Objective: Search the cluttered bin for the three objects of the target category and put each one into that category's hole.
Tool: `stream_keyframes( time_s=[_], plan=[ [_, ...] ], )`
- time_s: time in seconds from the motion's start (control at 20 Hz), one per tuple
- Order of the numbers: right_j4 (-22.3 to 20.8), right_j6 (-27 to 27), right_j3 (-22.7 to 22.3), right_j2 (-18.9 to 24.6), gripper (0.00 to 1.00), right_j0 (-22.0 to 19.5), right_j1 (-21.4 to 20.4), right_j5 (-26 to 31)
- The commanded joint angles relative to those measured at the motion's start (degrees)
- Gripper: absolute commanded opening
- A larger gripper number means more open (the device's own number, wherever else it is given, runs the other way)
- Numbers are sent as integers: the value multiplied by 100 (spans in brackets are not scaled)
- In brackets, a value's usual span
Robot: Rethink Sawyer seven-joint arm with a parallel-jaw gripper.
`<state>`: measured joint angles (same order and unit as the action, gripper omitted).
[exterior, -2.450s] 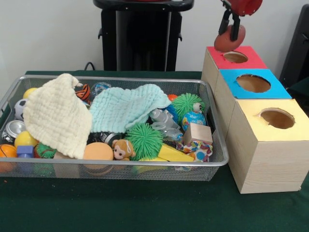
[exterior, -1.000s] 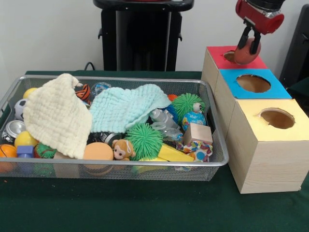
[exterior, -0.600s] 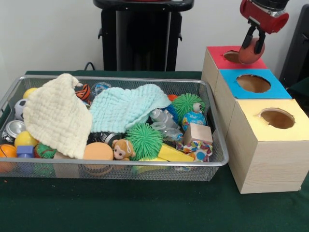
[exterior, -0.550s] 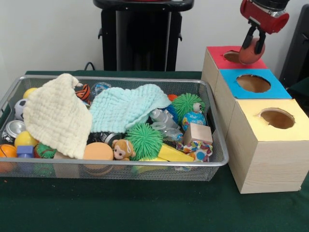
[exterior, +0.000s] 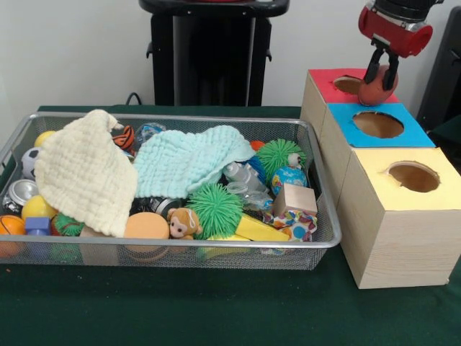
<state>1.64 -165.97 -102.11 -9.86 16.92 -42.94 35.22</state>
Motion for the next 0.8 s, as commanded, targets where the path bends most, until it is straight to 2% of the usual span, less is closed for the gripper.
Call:
stream_keyframes(
  time_s=[0.05, 0.65, 0.8],
  plan=[
    [34, -541, -551, 154, 0, 0, 204, -483],
    [127, -704, -812, 39, 0, 301, -54, -394],
    [108, -677, -920, 50, 0, 286, -2, -612]
  ],
)
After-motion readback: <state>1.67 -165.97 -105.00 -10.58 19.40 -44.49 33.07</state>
